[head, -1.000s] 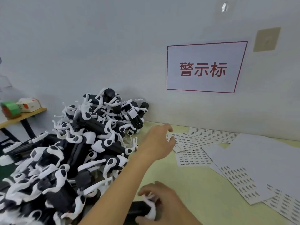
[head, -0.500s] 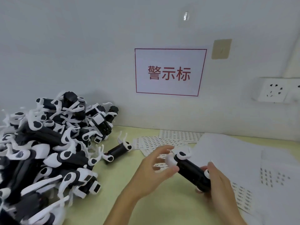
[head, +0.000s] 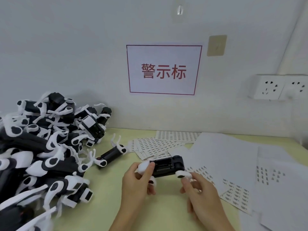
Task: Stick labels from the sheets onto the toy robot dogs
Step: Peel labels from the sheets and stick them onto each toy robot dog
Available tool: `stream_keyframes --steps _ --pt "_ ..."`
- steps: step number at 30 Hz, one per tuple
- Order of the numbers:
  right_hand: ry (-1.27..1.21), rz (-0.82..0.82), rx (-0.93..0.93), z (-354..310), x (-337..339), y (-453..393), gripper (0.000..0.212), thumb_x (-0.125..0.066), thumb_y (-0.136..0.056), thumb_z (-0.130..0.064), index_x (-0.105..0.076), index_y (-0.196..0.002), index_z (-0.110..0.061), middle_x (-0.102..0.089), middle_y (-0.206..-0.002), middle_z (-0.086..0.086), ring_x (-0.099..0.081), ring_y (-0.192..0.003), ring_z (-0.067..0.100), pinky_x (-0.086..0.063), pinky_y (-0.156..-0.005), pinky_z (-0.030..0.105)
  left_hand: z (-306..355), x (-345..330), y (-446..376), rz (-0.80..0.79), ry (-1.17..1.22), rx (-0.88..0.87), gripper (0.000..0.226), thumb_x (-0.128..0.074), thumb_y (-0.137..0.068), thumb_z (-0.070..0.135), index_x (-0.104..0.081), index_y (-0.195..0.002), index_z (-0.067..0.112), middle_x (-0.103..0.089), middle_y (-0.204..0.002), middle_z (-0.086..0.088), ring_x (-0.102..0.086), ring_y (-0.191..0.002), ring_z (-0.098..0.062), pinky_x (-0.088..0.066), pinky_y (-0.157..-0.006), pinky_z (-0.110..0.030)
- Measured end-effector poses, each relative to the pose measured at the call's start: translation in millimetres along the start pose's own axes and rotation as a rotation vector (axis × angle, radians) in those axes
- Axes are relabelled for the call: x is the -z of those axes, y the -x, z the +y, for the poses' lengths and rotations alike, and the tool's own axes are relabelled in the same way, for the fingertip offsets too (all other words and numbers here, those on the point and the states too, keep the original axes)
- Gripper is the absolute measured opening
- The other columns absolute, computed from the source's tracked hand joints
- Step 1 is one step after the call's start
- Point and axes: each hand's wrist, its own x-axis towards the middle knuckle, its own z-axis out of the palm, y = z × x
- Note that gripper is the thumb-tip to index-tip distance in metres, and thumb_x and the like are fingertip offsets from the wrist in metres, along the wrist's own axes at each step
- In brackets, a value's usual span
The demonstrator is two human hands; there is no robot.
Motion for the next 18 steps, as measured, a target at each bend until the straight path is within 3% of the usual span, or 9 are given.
stream_keyframes --steps 4,7,10,12,15,18 --pt "0.19 0.029 0.086 6 1 0 0.016 -0.064 -0.092 -0.033 -0.07 -0.079 -0.039 -0.064 -0.061 -0.003 -0.048 -0.042 0.004 -0.036 -0.045 0.012 -1 -1 0 0.033 -0.075 -0.068 0.021 -0.072 -0.085 0.039 -0.062 -0.091 0.021 -0.061 -0.054 -0.006 -0.054 -0.039 -0.022 -0.04 -0.042 -0.024" --pt "0.319 0.013 0.11 9 2 -2 0.018 -0.067 -0.091 -0.031 -0.069 -0.075 -0.04 -0.054 -0.056 -0.009 -0.044 -0.049 0.004 -0.038 -0.054 0.014 -2 0 -1 -0.008 -0.126 -0.114 0.017 -0.074 -0.087 0.027 -0.061 -0.098 0.029 -0.065 -0.062 -0.004 -0.052 -0.045 -0.014 -0.043 -0.046 -0.02" --pt "0.36 0.02 0.112 10 1 -2 0.011 -0.07 -0.089 -0.03 -0.07 -0.093 -0.04 -0.062 -0.068 -0.015 -0.05 -0.053 0.004 -0.043 -0.061 0.012 -3 5 -8 0.015 -0.131 -0.11 0.022 -0.072 -0.089 0.021 -0.06 -0.106 0.028 -0.07 -0.07 0.004 -0.054 -0.053 -0.009 -0.047 -0.059 -0.023" --pt "0.379 0.098 0.117 11 5 -4 0.02 -0.069 -0.089 -0.031 -0.067 -0.108 -0.037 -0.063 -0.073 -0.013 -0.052 -0.058 0.004 -0.043 -0.069 0.015 -3 14 -15 0.084 -0.113 -0.097 0.029 -0.071 -0.09 0.025 -0.06 -0.117 0.029 -0.071 -0.079 0.007 -0.058 -0.059 -0.006 -0.049 -0.067 -0.029" --pt "0.46 0.255 0.138 8 18 -6 0.023 -0.064 -0.092 -0.027 -0.065 -0.114 -0.032 -0.059 -0.08 -0.014 -0.053 -0.069 0.005 -0.042 -0.071 0.02 -3 25 -19 0.197 -0.167 -0.105 0.042 -0.067 -0.093 0.032 -0.055 -0.133 0.03 -0.071 -0.089 0.013 -0.065 -0.076 -0.005 -0.053 -0.078 -0.036" --pt "0.561 0.354 0.066 8 32 -10 0.031 -0.06 -0.093 -0.025 -0.059 -0.124 -0.028 -0.054 -0.1 -0.014 -0.052 -0.092 0.007 -0.043 -0.078 0.029 0 29 -18 0.256 -0.228 -0.137 0.051 -0.062 -0.096 0.033 -0.045 -0.143 0.034 -0.067 -0.09 0.021 -0.059 -0.073 0.01 -0.048 -0.072 -0.025"
